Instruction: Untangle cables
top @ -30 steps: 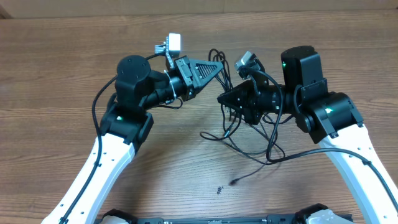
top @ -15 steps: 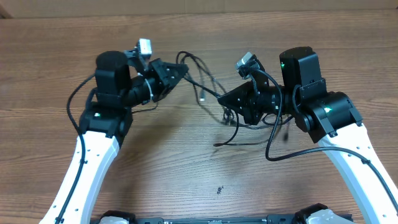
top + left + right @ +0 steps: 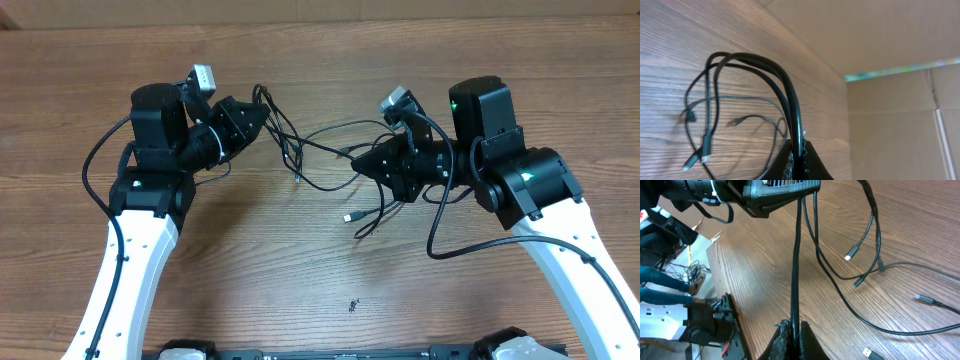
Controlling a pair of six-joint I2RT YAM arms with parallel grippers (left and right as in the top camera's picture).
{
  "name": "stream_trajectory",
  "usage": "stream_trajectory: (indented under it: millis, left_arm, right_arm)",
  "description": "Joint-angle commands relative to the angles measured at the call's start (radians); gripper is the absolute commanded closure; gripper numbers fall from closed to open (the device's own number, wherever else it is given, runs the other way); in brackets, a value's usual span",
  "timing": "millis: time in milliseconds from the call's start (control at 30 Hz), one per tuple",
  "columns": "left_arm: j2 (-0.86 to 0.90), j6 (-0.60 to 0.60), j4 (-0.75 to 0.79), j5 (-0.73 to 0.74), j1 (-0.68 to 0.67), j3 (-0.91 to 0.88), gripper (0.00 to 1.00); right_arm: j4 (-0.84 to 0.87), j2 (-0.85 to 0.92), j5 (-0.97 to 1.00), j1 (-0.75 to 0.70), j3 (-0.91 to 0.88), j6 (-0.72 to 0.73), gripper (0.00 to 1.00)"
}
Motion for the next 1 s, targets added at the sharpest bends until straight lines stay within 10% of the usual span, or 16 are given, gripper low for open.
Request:
stream_trajectory:
  millis: [0,167,233,333,433,533,967]
  left_arm:
    - [-0.01,0.135,-0.029,-0.08,0.031,0.007,0.96]
    - [-0.01,0.208,-0.077,-0.081,0.031,0.007,0.95]
    - [-0.01,0.308,-0.115,-0.09,0.031,0.007,0.71]
    - [-0.01,0.381,-0.173,-0.133,0.031,0.007,0.62]
    - [-0.01,0.443,-0.218,-0.161,0.031,0.007,0.27]
    - [-0.01,0.463,-0.242,-0.18,0.031,0.007,0.15]
    - [-0.01,0.479,-0.346,-0.182,0.031,0.007,0.0]
  right_arm:
    - [-0.005,-0.008,-0.008,-0.001,0.003,0.003,0.96]
    - [-0.005,-0.008,-0.008,-0.001,0.003,0.003,0.96]
    - [-0.005,-0.008,-0.008,-0.001,0.003,0.004,0.96]
    - [-0.005,-0.008,-0.008,-0.001,0.003,0.004,0.96]
    - [-0.005,-0.008,-0.008,-0.001,0.003,0.004,0.96]
    - [-0.004,-0.008,-0.008,-0.001,0.003,0.004,0.96]
    - [0.079,-0.008,-0.008,-0.004,0.003,0.137,0.96]
